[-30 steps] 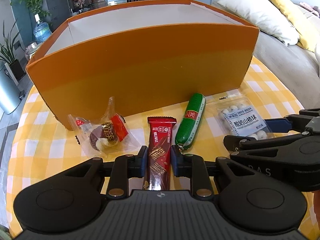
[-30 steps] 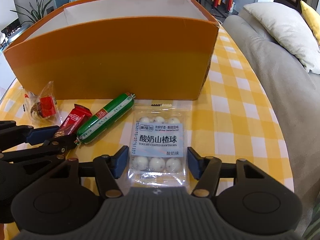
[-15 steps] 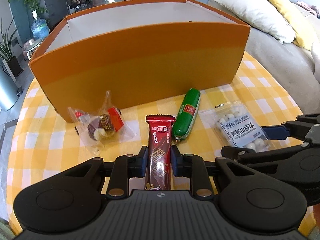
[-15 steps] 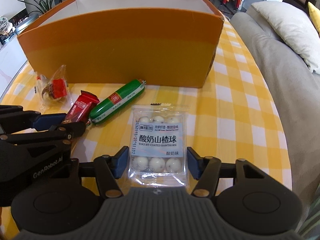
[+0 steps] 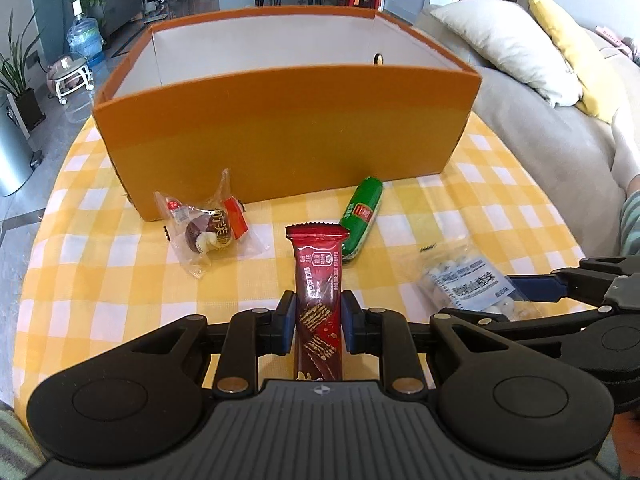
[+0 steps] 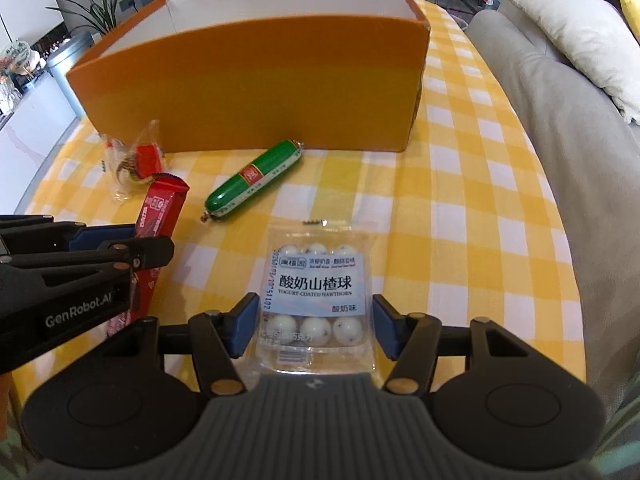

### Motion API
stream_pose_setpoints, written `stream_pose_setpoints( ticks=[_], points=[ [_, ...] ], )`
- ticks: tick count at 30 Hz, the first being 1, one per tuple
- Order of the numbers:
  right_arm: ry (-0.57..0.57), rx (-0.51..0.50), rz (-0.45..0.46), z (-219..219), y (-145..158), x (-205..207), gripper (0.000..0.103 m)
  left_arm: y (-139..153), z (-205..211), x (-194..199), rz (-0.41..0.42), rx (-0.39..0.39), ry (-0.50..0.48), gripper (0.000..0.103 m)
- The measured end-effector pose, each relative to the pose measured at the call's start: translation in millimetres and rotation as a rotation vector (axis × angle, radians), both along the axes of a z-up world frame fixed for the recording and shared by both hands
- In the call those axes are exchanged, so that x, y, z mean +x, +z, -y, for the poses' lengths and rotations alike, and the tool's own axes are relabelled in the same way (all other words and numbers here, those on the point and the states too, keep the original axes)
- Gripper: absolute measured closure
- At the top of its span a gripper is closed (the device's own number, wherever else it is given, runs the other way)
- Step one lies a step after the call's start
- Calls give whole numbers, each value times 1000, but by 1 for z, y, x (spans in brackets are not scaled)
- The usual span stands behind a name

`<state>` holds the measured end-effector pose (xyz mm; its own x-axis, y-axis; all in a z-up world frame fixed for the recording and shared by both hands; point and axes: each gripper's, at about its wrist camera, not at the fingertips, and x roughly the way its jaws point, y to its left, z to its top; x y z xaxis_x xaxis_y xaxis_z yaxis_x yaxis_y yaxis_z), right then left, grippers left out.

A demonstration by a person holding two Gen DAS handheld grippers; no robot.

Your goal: Organize snacks

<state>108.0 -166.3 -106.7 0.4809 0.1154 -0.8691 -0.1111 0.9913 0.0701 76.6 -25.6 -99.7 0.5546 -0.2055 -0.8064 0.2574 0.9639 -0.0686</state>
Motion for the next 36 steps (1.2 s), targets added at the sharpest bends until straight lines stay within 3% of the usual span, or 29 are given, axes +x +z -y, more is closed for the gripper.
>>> stream_pose_setpoints(
  ticks=[9,20,30,36],
  points=[
    [14,33,82,-1,28,-16,46,27,-2,-9,45,-37,18,78],
    [42,37,217,-6,72,-17,46,70,-13,9,100,-73,51,78],
    [63,56,296,-11,114,17,46,109,-14,52,148,-53,8,78],
    [82,50,321,-21,129,52,46,118,-18,81,157,-20,0,78]
  ],
)
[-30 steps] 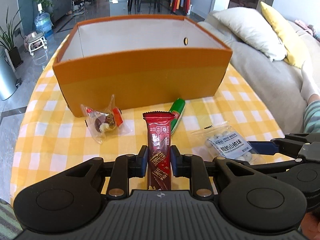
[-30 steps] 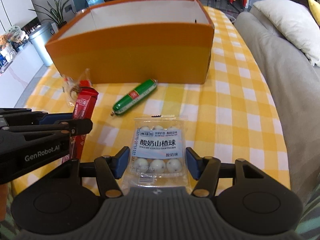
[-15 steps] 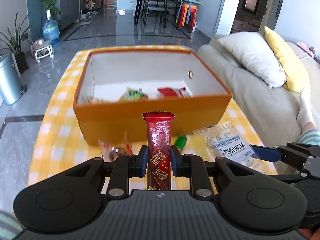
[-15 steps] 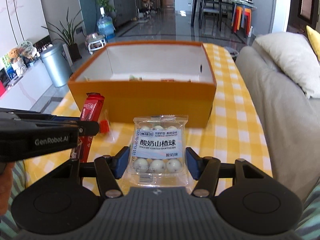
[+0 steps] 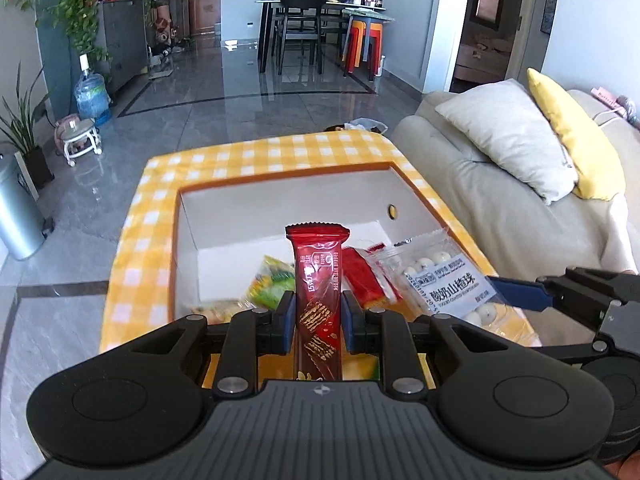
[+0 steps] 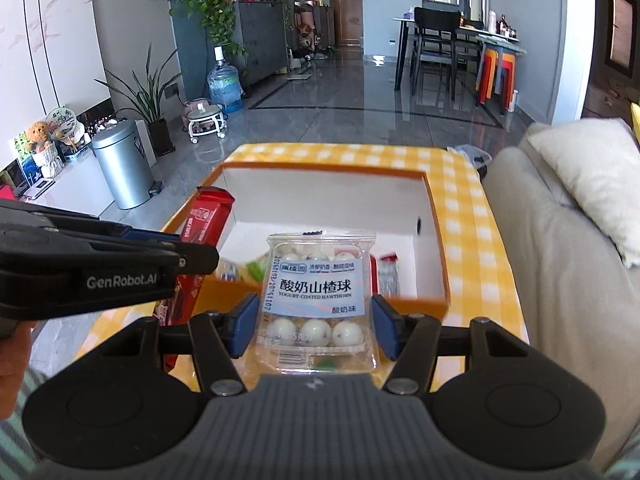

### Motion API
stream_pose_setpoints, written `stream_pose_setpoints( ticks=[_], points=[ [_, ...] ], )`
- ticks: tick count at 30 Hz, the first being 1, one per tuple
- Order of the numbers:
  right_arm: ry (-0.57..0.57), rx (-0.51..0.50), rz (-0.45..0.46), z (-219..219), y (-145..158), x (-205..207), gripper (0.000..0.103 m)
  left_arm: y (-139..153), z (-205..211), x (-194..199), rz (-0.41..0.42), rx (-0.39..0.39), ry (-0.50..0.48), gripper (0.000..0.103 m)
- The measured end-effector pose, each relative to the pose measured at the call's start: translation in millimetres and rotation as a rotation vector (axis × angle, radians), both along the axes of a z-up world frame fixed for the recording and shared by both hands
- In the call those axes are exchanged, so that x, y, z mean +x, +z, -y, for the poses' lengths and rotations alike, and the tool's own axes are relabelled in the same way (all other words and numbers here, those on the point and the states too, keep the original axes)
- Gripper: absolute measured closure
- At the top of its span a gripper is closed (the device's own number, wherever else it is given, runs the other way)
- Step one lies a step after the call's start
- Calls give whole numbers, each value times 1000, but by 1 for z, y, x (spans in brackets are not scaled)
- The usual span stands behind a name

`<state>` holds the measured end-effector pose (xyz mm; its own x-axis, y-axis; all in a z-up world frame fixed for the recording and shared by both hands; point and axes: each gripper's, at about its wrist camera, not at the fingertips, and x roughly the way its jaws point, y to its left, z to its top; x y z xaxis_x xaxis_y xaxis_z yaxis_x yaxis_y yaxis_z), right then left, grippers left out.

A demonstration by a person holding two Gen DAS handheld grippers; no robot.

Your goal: Organize snacks

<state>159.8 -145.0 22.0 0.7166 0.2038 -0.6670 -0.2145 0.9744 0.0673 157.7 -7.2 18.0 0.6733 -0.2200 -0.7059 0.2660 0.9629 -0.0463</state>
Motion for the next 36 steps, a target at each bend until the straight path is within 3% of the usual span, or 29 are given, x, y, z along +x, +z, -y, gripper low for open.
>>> stream_pose_setpoints(
  ticks=[11,22,36],
  points=[
    [17,-77,-8,-19,-5,67,45,-6,-12,61,-61,66,17,78],
    [13,-116,-151,-30,-40,132,45,-46,-10,118,-168,221,12,78],
    [48,-203,-267,-43,-82,173,45,-82,0,155,-256,333,-6,78]
  ],
)
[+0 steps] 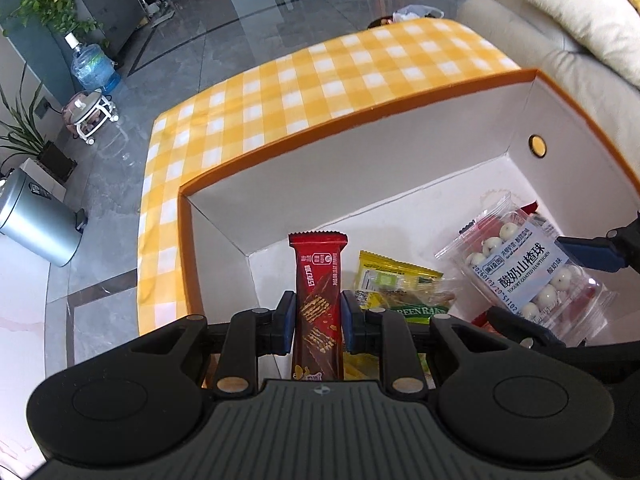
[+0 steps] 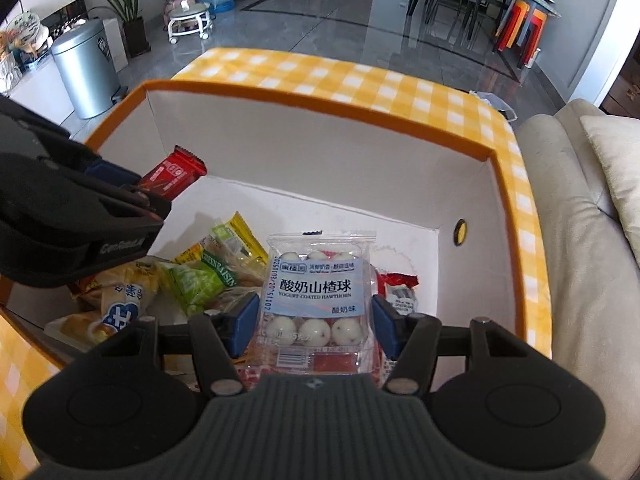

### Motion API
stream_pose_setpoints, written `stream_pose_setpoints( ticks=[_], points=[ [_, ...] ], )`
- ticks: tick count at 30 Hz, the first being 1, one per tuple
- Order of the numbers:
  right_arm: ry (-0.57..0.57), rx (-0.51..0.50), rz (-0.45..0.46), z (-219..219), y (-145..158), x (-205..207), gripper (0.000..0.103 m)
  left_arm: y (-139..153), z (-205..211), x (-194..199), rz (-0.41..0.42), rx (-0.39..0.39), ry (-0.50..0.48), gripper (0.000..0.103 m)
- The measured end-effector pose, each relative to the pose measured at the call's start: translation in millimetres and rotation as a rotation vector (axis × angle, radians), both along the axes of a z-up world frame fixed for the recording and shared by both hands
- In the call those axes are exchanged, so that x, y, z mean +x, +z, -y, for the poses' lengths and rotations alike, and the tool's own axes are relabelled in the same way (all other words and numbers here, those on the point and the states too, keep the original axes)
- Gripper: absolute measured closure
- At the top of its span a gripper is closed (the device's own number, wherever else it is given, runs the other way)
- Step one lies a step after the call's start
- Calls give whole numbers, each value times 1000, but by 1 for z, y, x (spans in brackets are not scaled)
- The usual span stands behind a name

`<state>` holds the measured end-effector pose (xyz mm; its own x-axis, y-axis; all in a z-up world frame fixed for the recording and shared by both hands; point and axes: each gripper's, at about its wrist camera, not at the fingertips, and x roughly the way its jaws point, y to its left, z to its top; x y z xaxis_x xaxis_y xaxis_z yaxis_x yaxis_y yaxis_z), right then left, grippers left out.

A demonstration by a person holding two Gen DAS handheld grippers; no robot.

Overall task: Organize snacks
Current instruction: 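Lower the chocolate bar with the left tool while the right tool lowers the yogurt pack, open both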

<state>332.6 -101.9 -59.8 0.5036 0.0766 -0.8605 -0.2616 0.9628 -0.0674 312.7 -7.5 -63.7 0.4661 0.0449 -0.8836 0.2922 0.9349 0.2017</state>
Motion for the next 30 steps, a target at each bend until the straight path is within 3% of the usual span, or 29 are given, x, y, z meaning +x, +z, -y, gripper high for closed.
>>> stream_pose_setpoints(
  ticks=[22,25,30],
  points=[
    [63,-80,-109,-9,-20,23,42,-35,0,13,-52,42,36,74],
    [60,-94,-118,-10,-19,23,40,-32,0,9,-40,42,25,69],
    [58,-106,-104,-9,-16,19,34,-22,5,1,-5,38,-11,51]
  ],
)
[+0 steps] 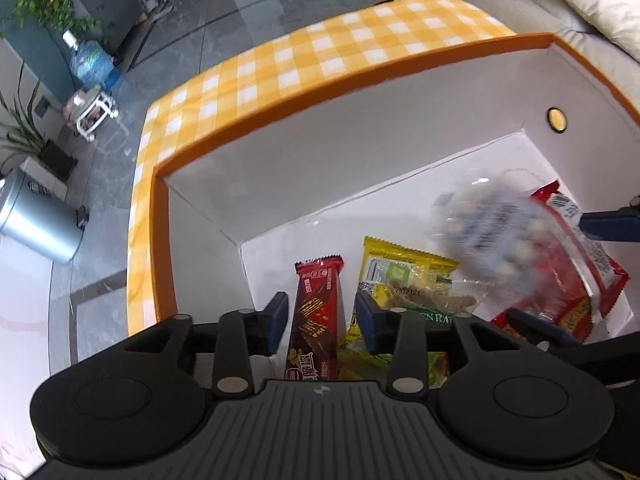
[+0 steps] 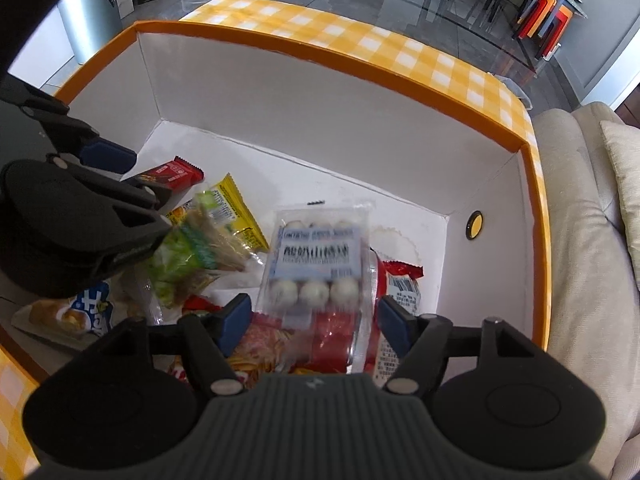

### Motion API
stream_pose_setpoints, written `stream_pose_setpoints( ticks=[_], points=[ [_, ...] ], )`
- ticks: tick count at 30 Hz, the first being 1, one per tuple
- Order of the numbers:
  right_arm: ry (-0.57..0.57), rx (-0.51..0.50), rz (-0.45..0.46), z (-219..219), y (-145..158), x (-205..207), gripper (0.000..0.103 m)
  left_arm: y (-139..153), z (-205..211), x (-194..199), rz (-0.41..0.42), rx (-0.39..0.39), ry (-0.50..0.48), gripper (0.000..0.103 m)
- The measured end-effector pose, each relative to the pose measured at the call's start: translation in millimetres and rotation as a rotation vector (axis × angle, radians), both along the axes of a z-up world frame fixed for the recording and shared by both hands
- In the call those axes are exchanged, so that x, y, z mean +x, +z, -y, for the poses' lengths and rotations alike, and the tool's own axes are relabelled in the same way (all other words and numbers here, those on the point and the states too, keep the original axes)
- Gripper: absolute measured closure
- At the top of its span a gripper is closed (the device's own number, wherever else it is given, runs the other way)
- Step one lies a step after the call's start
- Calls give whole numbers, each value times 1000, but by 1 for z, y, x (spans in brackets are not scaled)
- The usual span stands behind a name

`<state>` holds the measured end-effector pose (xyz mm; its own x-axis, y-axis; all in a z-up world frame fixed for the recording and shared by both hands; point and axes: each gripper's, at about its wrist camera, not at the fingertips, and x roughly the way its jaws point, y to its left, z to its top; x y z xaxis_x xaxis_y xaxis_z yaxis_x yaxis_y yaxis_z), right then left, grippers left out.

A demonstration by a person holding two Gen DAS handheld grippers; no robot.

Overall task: Organize snacks
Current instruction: 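Lower the chocolate bar with the left tool while the right tool lowers the yogurt pack, open both, then withdraw both open tools from the box toward the remaining snacks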

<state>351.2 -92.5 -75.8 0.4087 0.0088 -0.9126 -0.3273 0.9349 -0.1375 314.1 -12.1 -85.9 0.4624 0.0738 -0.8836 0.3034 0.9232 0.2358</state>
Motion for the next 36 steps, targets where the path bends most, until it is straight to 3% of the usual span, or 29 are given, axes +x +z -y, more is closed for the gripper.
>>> stream_pose_setpoints(
  ticks=[3,6,20,25,30,36],
  points=[
    [16,-15,23,-1,5,-5,27,8,3,-6,44,12,-18,34],
    [43,-64,66,-3,11,-11,21,17,1,-9,71,2,-19,30],
    [28,-44,156,12,48,-49,14,51,-6,-67,164,-30,-8,29],
    [14,-5,199,19,59,-78,14,60,-8,-95,192,-81,-3,29],
    [-31,31,324,30,75,-115,14,64,-11,-131,238,-112,13,29],
    [-68,94,385,43,80,-159,14,60,-18,-174,226,-216,49,29]
  ],
)
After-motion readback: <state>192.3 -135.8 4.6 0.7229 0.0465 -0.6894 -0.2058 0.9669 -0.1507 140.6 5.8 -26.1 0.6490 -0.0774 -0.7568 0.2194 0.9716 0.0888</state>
